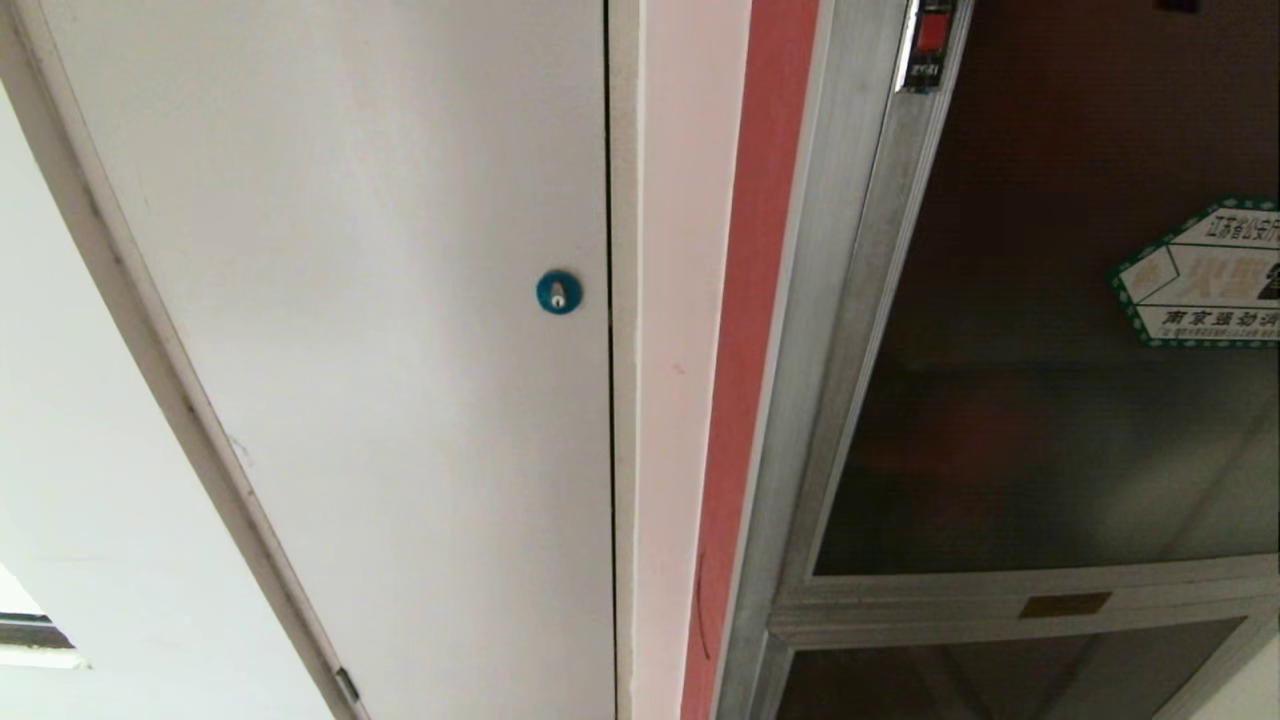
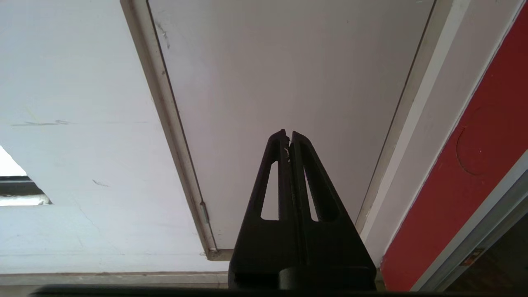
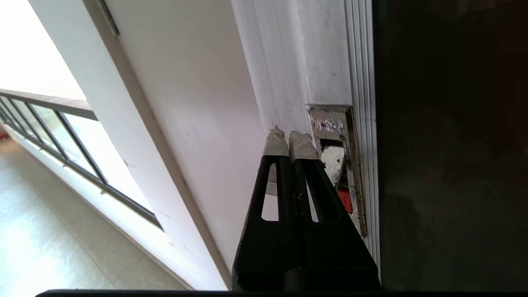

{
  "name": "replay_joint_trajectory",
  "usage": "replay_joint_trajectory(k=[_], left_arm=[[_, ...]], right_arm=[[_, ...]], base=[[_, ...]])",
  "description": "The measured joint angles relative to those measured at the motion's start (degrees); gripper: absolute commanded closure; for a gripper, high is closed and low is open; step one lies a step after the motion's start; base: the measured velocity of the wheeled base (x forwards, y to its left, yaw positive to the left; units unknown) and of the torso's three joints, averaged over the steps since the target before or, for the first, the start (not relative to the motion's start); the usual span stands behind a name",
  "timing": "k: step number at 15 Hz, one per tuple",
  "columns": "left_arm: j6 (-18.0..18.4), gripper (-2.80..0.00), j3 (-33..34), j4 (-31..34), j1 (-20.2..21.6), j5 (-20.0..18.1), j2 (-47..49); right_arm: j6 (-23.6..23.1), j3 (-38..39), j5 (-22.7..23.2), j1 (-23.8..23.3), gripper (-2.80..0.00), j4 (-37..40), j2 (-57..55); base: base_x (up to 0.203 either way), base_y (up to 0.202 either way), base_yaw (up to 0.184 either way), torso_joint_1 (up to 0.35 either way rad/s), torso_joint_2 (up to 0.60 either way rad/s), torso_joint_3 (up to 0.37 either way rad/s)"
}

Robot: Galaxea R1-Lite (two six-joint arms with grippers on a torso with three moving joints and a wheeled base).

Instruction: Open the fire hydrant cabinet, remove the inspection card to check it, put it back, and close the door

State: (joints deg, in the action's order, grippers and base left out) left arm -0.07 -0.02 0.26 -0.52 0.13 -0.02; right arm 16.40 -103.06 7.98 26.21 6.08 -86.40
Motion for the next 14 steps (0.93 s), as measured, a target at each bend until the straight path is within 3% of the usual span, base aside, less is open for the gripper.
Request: replay_joint_trajectory(k=[14], left_arm=[[0.00,0.00,0.00,0.00,0.00,0.00,0.00]], right_arm=[[-0.51,6.14,0.00,-3.00,0.00,-0.57,-0.92]], base=[[0.000,0.000,0.000,0.000,0.00,0.000]])
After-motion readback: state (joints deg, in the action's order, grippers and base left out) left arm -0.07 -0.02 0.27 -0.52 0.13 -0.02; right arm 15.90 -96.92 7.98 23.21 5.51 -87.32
